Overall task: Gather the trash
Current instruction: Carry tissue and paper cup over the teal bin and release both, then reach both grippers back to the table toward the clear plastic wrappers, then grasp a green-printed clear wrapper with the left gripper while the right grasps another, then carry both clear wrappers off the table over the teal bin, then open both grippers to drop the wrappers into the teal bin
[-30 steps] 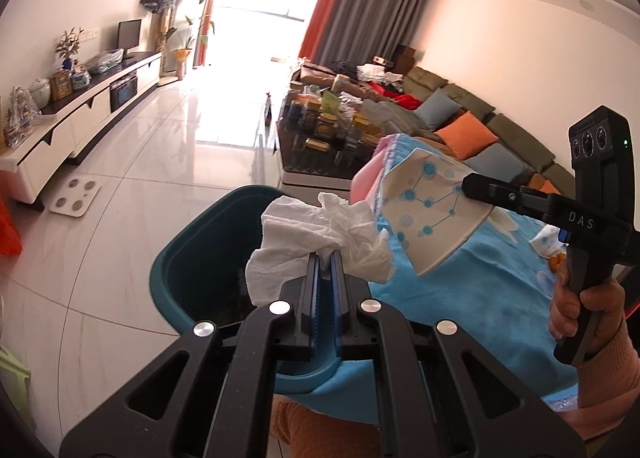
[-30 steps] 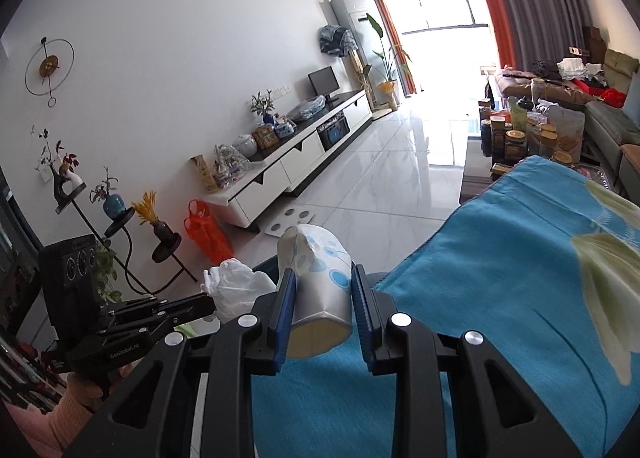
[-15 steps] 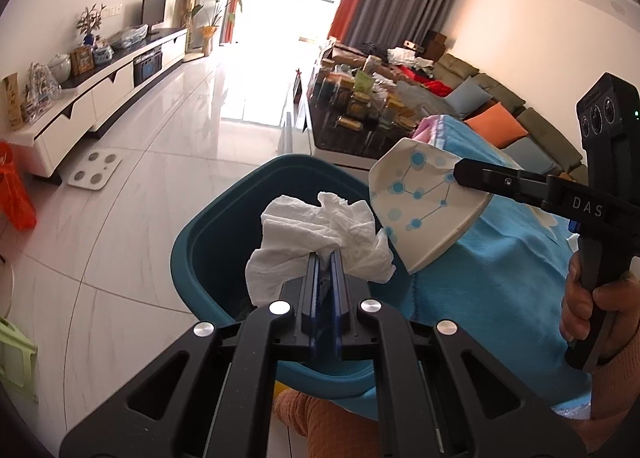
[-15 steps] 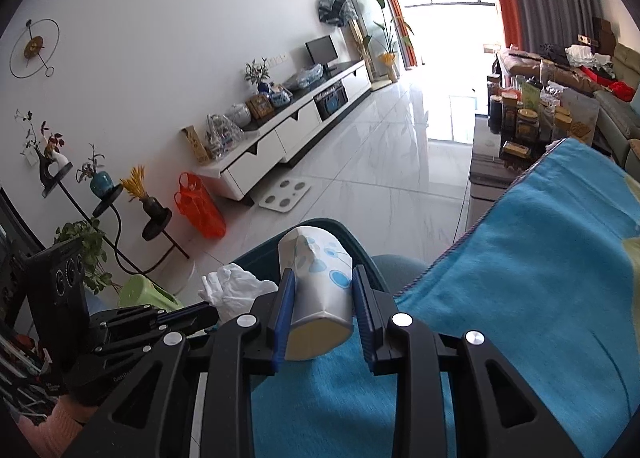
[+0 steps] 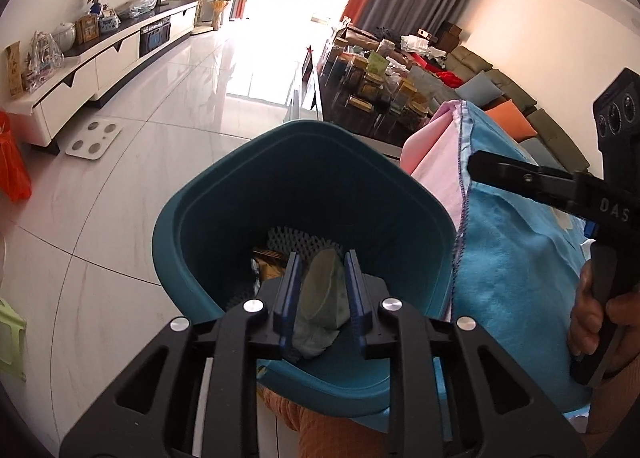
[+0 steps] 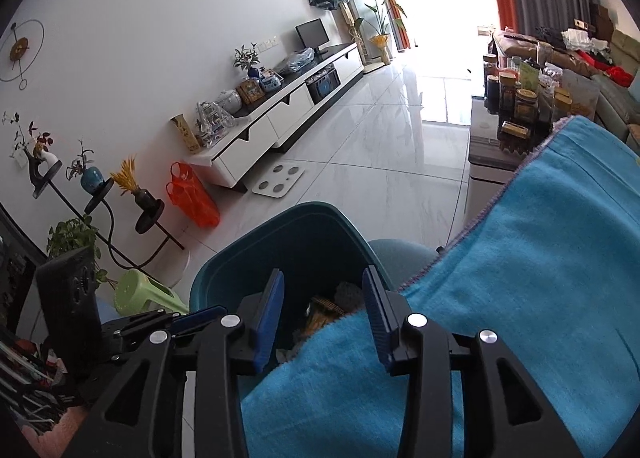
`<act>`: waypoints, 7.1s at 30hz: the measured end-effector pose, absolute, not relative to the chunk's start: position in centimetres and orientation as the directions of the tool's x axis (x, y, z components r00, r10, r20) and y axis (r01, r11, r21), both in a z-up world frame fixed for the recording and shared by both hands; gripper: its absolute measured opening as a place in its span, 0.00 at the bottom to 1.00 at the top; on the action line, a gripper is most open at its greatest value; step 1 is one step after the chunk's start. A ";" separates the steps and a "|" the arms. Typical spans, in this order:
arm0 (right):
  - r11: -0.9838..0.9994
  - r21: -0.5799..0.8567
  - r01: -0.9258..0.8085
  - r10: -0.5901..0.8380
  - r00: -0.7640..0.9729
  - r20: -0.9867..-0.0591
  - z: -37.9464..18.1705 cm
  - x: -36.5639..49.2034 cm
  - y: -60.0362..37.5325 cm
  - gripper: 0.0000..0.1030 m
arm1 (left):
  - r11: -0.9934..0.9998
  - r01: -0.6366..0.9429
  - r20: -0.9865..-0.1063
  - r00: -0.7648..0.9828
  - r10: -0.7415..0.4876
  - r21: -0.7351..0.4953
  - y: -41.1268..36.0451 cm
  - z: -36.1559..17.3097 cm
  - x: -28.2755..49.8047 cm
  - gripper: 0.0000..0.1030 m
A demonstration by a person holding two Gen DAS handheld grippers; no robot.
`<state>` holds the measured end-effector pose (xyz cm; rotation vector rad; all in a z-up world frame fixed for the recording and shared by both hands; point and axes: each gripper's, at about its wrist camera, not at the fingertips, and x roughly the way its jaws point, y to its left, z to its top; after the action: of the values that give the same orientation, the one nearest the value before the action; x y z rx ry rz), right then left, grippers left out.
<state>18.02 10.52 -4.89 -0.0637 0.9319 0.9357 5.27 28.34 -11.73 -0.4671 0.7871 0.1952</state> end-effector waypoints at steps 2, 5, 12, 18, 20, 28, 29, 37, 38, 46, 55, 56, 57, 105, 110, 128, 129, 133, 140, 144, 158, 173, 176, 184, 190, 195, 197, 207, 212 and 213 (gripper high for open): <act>0.624 0.334 -0.707 0.662 0.250 -0.707 -4.9 18.1 10.1 0.38 | 0.880 -0.338 -0.717 0.697 -0.004 -0.333 28.3 -11.9 5.3 0.22; 0.621 0.347 -0.703 0.672 0.249 -0.697 -4.7 17.9 9.1 0.39 | 0.885 -0.328 -0.704 0.710 0.000 -0.331 28.1 -11.6 5.0 0.25; 0.610 0.349 -0.711 0.704 0.284 -0.651 -3.0 16.4 5.2 0.47 | 0.917 -0.245 -0.637 0.771 -0.012 -0.314 25.6 -9.2 3.6 0.41; 0.641 0.326 -0.695 0.703 0.361 -0.613 -1.2 14.6 -0.4 0.48 | 0.944 -0.105 -0.578 0.810 -0.101 -0.313 21.0 -6.8 3.9 0.55; 0.662 0.321 -0.678 0.693 0.390 -0.606 -0.8 14.3 -2.4 0.48 | 0.946 -0.037 -0.564 0.810 -0.159 -0.321 18.9 -6.3 4.4 0.57; 0.773 0.284 -0.568 0.608 0.536 -0.585 0.3 12.1 -11.5 0.49 | 0.920 0.215 -0.548 0.750 -0.370 -0.327 9.4 -5.9 6.6 0.58; 0.792 0.276 -0.545 0.588 0.559 -0.584 0.5 11.8 -12.8 0.50 | 0.914 0.240 -0.548 0.739 -0.391 -0.327 8.4 -6.0 6.9 0.58; 0.896 0.269 -0.353 0.444 0.693 -0.568 0.5 9.9 -22.7 0.50 | 0.833 0.448 -0.548 0.629 -0.552 -0.324 -0.7 -6.0 8.0 0.58; 0.905 0.271 -0.329 0.426 0.704 -0.568 0.5 9.8 -23.4 0.50 | 0.823 0.466 -0.548 0.617 -0.565 -0.323 -1.6 -6.0 8.0 0.58; 0.945 0.290 -0.153 0.302 0.749 -0.589 -1.3 7.8 -30.5 0.56 | 0.743 0.585 -0.573 0.504 -0.647 -0.324 -8.7 -6.5 9.1 0.61; 0.934 0.335 -0.121 0.315 0.720 -0.618 -3.9 7.1 -32.8 0.61 | 0.731 0.587 -0.613 0.446 -0.651 -0.349 -12.9 -7.4 11.3 0.61; 0.931 0.343 -0.123 0.323 0.716 -0.619 -4.1 7.1 -32.8 0.61 | 0.732 0.582 -0.616 0.444 -0.650 -0.354 -13.3 -7.4 11.6 0.60; 0.928 0.351 -0.125 0.330 0.712 -0.619 -4.2 7.1 -32.7 0.61 | 0.734 0.578 -0.618 0.444 -0.649 -0.356 -13.6 -7.4 11.7 0.59; 0.828 0.426 -0.365 0.556 0.638 -0.534 -2.4 8.1 -25.3 0.18 | 0.863 0.412 -0.574 0.645 -0.504 -0.293 -3.3 -4.6 8.4 0.14; 0.807 0.428 -0.407 0.589 0.613 -0.527 -2.2 8.5 -23.4 0.18 | 0.880 0.378 -0.570 0.671 -0.474 -0.288 -1.6 -4.2 7.7 0.14; 0.730 0.422 -0.538 0.680 0.509 -0.528 -1.7 9.8 -16.4 0.18 | 0.935 0.230 -0.552 0.759 -0.346 -0.270 4.9 -3.4 5.2 0.14; 0.724 0.419 -0.548 0.685 0.501 -0.529 -1.6 9.9 -15.9 0.18 | 0.938 0.218 -0.551 0.764 -0.336 -0.270 5.4 -3.3 5.1 0.14; 0.704 0.415 -0.577 0.702 0.476 -0.530 -1.4 10.0 -14.2 0.18 | 0.947 0.173 -0.549 0.780 -0.300 -0.270 7.0 -3.0 4.6 0.14; 0.654 0.408 -0.637 0.739 0.423 -0.524 -0.7 10.5 -10.7 0.18 | 0.956 0.102 -0.539 0.808 -0.240 -0.273 10.1 -2.5 3.2 0.14; 0.628 0.398 -0.669 0.754 0.394 -0.526 -0.4 10.6 -8.6 0.18 | 0.960 0.060 -0.538 0.818 -0.204 -0.273 11.8 -2.3 2.6 0.14; 0.538 0.398 -0.743 0.795 0.290 -0.533 -0.1 11.5 -2.4 0.18 | 0.956 -0.108 -0.539 0.840 -0.059 -0.272 18.5 -2.1 1.2 0.14; 0.474 0.383 -0.793 0.805 0.214 -0.553 0.1 12.7 3.9 0.18 | 0.938 -0.235 -0.589 0.807 0.042 -0.255 22.8 -3.9 1.2 0.14; 0.469 0.391 -0.792 0.801 0.195 -0.566 -0.3 13.2 5.3 0.18 | 0.934 -0.253 -0.602 0.797 0.053 -0.254 23.4 -4.5 1.3 0.14; 0.472 0.402 -0.784 0.782 0.162 -0.602 -1.7 14.3 8.0 0.19 | 0.923 -0.289 -0.632 0.772 0.068 -0.254 24.6 -5.8 2.6 0.14; 0.486 0.397 -0.779 0.758 0.149 -0.635 -2.8 15.2 9.9 0.19 | 0.914 -0.320 -0.657 0.749 0.084 -0.249 25.0 -6.8 3.4 0.14; 0.507 0.402 -0.762 0.735 0.139 -0.664 -4.0 16.1 11.2 0.23 | 0.903 -0.340 -0.678 0.731 0.078 -0.263 25.8 -8.0 4.0 0.14; 0.516 0.408 -0.753 0.726 0.132 -0.675 -4.4 16.5 11.5 0.23 | 0.897 -0.350 -0.685 0.724 0.078 -0.268 26.1 -8.5 4.3 0.14; 0.561 0.414 -0.717 0.693 0.134 -0.708 -5.3 17.6 12.4 0.35 | 0.887 -0.361 -0.705 0.706 0.060 -0.287 27.2 -10.5 6.5 0.14; 0.567 0.422 -0.708 0.692 0.132 -0.710 -5.6 17.8 12.1 0.40 | 0.881 -0.368 -0.705 0.707 0.058 -0.297 27.3 -11.0 7.3 0.14; 0.568 0.423 -0.707 0.693 0.133 -0.709 -5.6 17.8 12.0 0.42 | 0.880 -0.370 -0.703 0.709 0.061 -0.297 27.1 -11.0 7.3 0.14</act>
<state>17.77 12.04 -5.63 -0.0161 1.0184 1.0151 7.30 27.15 -10.99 -0.4415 0.7500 0.2483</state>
